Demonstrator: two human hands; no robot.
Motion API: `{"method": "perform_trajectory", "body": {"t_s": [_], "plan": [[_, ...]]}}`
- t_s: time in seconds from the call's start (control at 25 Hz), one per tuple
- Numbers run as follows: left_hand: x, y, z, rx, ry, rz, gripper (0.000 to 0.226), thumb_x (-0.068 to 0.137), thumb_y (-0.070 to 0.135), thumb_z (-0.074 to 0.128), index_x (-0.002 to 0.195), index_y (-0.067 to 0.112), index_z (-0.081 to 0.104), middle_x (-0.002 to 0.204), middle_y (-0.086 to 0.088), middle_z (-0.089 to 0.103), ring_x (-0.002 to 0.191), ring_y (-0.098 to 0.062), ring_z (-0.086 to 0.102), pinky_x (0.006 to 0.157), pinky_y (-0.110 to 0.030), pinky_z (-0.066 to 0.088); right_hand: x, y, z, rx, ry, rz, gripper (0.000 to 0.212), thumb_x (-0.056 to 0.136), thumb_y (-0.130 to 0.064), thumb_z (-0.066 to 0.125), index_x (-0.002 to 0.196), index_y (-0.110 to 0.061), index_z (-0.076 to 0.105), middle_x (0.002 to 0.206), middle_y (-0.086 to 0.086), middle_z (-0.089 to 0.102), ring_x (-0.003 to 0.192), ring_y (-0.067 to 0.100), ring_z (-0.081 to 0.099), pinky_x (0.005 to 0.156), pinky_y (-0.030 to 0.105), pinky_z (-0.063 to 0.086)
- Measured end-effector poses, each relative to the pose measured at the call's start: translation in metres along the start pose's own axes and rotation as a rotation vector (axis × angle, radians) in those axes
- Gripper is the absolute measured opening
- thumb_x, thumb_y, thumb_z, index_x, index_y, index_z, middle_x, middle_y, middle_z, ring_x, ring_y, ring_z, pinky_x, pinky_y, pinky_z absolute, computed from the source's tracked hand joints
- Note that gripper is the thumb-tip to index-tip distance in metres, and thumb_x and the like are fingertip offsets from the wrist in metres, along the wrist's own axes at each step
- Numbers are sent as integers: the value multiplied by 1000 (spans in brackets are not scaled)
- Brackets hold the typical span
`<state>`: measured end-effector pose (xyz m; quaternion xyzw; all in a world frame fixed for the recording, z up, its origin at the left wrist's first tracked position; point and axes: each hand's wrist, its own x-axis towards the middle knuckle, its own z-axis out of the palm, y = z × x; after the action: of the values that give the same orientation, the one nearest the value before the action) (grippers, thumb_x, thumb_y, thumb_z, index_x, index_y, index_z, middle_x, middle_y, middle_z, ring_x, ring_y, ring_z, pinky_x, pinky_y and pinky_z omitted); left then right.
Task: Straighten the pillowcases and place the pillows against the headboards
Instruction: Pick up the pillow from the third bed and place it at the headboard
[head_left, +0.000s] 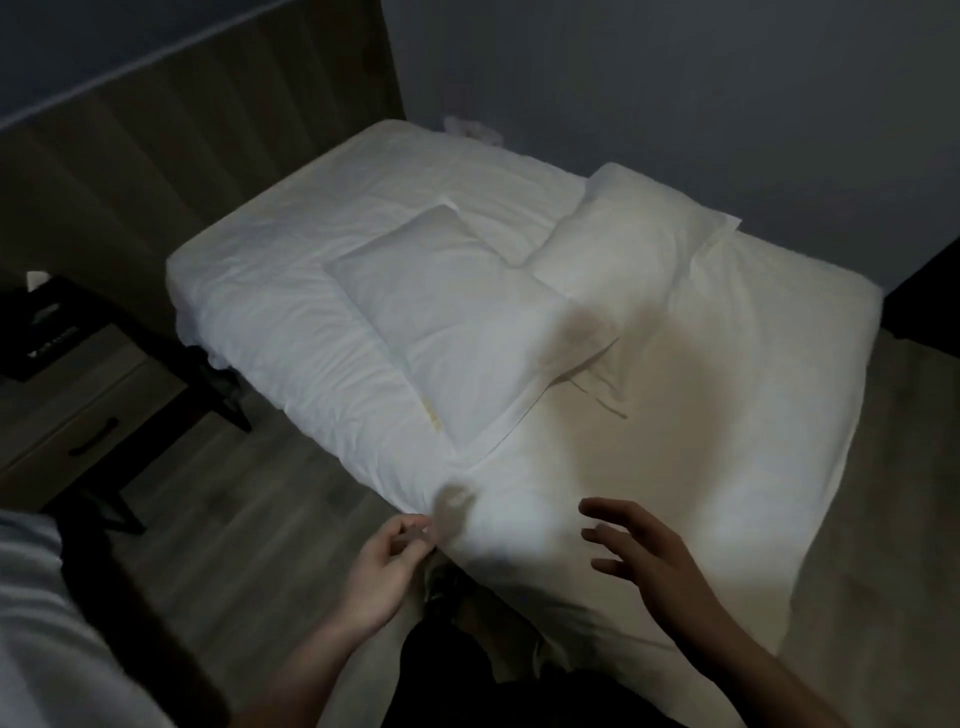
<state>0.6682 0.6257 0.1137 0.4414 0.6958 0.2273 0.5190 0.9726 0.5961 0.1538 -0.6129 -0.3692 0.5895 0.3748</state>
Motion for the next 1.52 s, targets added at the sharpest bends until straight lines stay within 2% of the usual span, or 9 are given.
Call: {"method": "perform_trajectory", "body": {"t_s": [0.12,0.28,0.48,0.64,0.76,0.88,1.04,1.28,1.52], "plan": [[91,5,0,53,-110,-121,22,98,16,66,118,7,71,110,-4,72,94,-13,64,66,-11,48,42,13,19,42,123,124,24,101,-11,58,114,-22,75,118,-8,75,107,11,73,73,26,62],[210,1,-2,198,-267,-261,29,90,40,70,106,16,72,113,-8,72,104,-26,68,84,-40,57,94,32,61,105,270,323,20,102,-11,57,111,-17,74,117,5,74,105,20,72,74,29,60],[342,-11,16,88,-268,-533,45,94,39,68,126,9,63,108,-10,63,97,-28,60,77,-36,52,159,55,104,68,366,428,18,99,-13,63,106,-24,75,113,1,75,104,20,73,82,39,61],[416,-25,50,-120,-283,-631,64,83,60,71,136,26,58,131,3,61,117,-24,58,102,-39,49,197,71,112,61,398,427,19,99,-17,63,112,-27,74,113,-10,75,103,13,73,86,37,63],[447,-31,72,-358,-302,-695,62,77,65,75,123,24,66,118,4,72,103,-18,68,102,-37,51,211,93,112,68,436,498,18,98,-21,63,112,-28,73,111,-9,75,101,12,73,87,38,63],[480,-46,77,-404,-239,-712,118,41,73,90,141,18,60,130,-4,71,115,-27,70,101,-43,55,212,112,117,82,473,609,16,98,-21,63,110,-26,72,111,1,74,100,18,74,91,45,60],[486,-21,57,-365,-45,-562,136,30,68,93,146,12,52,143,-3,58,119,-32,61,100,-43,52,189,107,124,44,467,624,16,97,-21,65,107,-29,73,107,-3,76,96,15,75,92,49,59],[392,157,-25,-77,134,-103,77,56,33,91,122,4,65,120,-4,69,107,-24,67,94,-38,55,165,50,108,-85,433,411,23,96,-15,68,107,-35,72,115,-13,75,101,8,72,91,45,61],[231,208,-83,482,-86,191,60,56,34,88,110,17,70,104,-1,74,96,-22,70,87,-37,59,166,-17,76,-256,300,71,33,96,-18,68,127,-31,65,135,-11,63,118,9,64,74,4,51]]}}
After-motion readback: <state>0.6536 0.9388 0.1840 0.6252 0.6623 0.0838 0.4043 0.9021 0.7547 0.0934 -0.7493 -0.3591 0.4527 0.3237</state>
